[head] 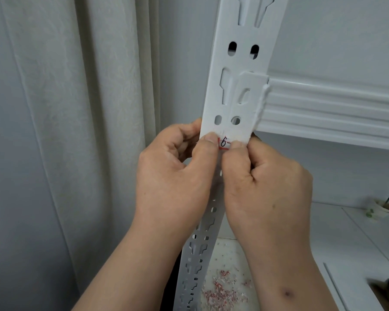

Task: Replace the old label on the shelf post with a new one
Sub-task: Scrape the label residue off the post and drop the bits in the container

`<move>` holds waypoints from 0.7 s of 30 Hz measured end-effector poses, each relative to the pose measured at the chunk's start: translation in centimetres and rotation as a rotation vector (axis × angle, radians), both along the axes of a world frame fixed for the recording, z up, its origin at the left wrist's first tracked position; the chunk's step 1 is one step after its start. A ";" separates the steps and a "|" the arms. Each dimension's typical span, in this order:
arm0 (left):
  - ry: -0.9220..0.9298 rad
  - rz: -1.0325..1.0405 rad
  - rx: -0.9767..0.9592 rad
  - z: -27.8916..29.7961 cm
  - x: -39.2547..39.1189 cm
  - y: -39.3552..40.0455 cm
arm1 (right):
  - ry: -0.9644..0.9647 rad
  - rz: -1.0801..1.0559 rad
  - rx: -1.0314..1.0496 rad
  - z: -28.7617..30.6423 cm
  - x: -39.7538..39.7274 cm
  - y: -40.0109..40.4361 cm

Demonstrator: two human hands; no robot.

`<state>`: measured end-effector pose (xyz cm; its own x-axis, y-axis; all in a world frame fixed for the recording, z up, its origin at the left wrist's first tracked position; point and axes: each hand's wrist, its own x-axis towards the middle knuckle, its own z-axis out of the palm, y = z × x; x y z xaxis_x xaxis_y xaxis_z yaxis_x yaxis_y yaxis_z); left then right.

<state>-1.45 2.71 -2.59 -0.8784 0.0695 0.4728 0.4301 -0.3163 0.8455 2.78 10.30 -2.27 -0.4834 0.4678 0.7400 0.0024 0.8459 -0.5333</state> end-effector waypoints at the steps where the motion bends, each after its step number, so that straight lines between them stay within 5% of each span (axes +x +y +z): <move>1: 0.001 0.003 -0.001 0.0 0.0 0.0 | -0.001 0.000 0.005 0.0 0.0 0.0; 12: -0.017 0.004 0.023 0.0 0.0 0.1 | 0.002 0.141 -0.092 0.0 0.6 0.1; 21: -0.017 -0.010 0.013 -0.2 -0.2 0.1 | 0.027 0.007 -0.038 -0.1 0.0 -0.1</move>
